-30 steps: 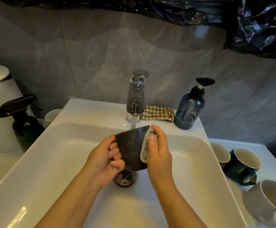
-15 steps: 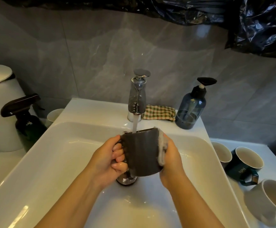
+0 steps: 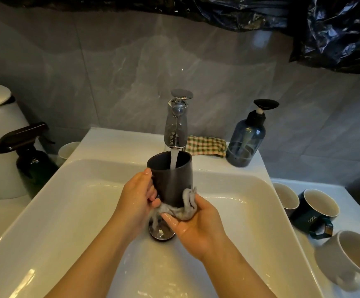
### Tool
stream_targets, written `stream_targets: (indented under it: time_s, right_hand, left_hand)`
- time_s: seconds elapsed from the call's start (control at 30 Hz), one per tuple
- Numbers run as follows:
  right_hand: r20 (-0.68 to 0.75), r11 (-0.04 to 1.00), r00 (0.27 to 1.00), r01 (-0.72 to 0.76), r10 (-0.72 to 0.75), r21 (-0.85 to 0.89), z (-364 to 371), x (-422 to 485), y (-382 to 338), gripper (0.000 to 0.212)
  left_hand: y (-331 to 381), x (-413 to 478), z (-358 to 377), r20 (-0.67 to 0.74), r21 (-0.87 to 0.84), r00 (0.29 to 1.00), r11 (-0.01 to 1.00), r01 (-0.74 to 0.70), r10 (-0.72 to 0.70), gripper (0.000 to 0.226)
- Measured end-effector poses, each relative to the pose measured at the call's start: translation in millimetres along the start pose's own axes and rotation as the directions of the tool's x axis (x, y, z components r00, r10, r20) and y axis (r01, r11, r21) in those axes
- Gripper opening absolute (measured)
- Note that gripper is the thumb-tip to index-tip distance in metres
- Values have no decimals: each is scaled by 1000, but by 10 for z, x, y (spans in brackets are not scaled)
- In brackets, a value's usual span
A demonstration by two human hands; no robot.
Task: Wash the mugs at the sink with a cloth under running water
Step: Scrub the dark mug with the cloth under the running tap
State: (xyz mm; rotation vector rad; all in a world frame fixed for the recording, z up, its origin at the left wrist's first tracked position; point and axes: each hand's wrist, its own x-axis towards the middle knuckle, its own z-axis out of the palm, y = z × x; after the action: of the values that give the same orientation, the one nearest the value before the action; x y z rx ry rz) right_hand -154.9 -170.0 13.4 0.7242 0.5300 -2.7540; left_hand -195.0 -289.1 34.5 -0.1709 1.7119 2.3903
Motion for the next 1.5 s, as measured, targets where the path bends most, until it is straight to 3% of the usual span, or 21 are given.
stream_targets:
  time_s: [0.07,0.13,0.23,0.3,0.4,0.47,0.53,0.63,0.7,0.77,0.83,0.9,1.07,1.13,1.17,1.27,1.3,1.33,1.37,1.4,1.5]
  right_hand:
    - [-73,991,989,130,-131,-22,22,23,-24,24]
    - [-108,976,971,208,-214,-66,54,12,-64,28]
    - [-140,965,974,143,-176,-219,34,-38,-123,37]
    - [-241,931,952,94,-187,-352,28,-46,-132,33]
    - [-318,753,862,104,-394,-650,99,-24,-169,28]
    - [-206,612,797,242,-568,-753,153,-45,-203,26]
    - [68,382,714,450,-697,-808,152,-148,-169,21]
    - [465,-55,625,560,-628,-827,88,-179,-41,25]
    - [527,-182,610,536,-593,-825,47,-88,-31,32]
    - [503,-253,669,441,-547,-861,64,-40,-91,26]
    - [413,-298,836,316,-362,-901,113,-78,-137,4]
    - [307,-379,938,228,-161,-897,163,-82,-161,21]
    - [298,-702,954,202,-15,-683,366,-29,-199,33]
    - [330,-650,942,213,-62,-730,371,-6,-191,32]
    - [325,-510,940,230,-104,-829,362,16,-169,29]
    - [165,224,980,187,-112,-957,412,6,-148,20]
    - [136,391,988,151,-68,-908,412,16,-176,22]
    - [134,447,991,132,-28,-885,406,10,-209,24]
    - [149,396,989,135,5,-908,403,-14,-257,25]
    - [169,264,985,153,40,-952,391,-35,-308,23]
    - [147,-359,982,181,120,-915,424,-85,-378,19]
  left_hand:
    - [61,-3,-58,65,52,998,999,5,-9,39]
    - [130,-42,-104,164,90,985,995,46,-61,41]
    - [159,-96,-105,256,166,957,982,95,-136,37]
    - [133,-92,-82,209,228,969,970,85,-134,33]
    - [120,-63,-89,164,370,985,929,-9,-56,33]
    - [122,-41,-147,173,481,985,874,-71,-16,35]
    - [107,-32,-201,187,551,982,828,-107,2,35]
    - [75,-21,-208,214,535,977,834,-133,18,40]
    - [59,-21,-190,243,531,969,832,-161,33,41]
    - [31,-23,-178,282,582,956,778,-234,77,39]
    - [3,-29,-175,316,623,942,724,-298,116,39]
    - [-25,-37,-171,342,636,930,695,-334,135,40]
    - [-44,-43,-174,396,650,903,644,-403,166,43]
    - [-41,-25,-193,400,639,896,642,-424,194,40]
    - [-47,-15,-207,394,631,894,645,-431,213,38]
    - [-78,-5,-219,371,640,888,619,-456,270,34]
    - [-82,0,-222,366,640,882,608,-469,296,34]
    - [-75,4,-230,361,635,876,604,-482,319,35]
    - [-58,10,-242,353,627,873,607,-488,337,36]
    - [-41,17,-254,344,624,874,612,-486,343,36]
    - [-20,24,-247,351,623,881,623,-473,318,35]
